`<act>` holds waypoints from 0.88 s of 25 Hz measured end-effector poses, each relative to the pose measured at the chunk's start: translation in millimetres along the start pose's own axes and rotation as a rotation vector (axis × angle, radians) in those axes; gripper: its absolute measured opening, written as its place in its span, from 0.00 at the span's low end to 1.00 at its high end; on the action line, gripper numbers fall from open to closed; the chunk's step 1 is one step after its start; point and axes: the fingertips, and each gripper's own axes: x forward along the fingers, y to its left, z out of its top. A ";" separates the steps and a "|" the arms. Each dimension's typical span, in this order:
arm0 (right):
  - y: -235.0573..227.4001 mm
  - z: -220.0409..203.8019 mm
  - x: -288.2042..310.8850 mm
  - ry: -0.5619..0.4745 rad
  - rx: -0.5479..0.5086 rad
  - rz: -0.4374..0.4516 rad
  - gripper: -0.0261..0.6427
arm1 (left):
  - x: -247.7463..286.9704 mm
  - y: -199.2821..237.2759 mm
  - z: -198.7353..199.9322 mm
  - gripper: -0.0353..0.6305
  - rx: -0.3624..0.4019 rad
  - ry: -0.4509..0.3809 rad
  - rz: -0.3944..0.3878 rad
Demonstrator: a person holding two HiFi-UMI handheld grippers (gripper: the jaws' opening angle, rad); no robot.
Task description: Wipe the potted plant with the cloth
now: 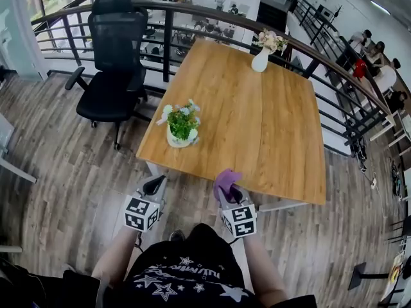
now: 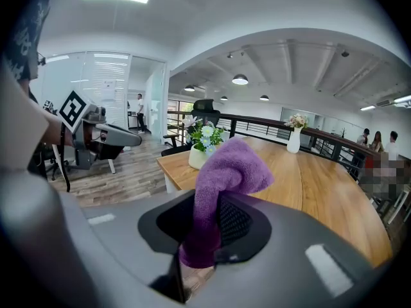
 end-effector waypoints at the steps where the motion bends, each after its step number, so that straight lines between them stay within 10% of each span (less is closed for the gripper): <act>1: -0.6 -1.7 3.0 0.008 0.002 0.003 0.17 | 1.3 2.1 -1.8 0.06 -0.005 0.006 0.003; 22: -62.0 43.9 140.4 0.054 -0.062 0.133 0.17 | 77.3 74.5 19.5 0.06 -0.030 0.025 0.070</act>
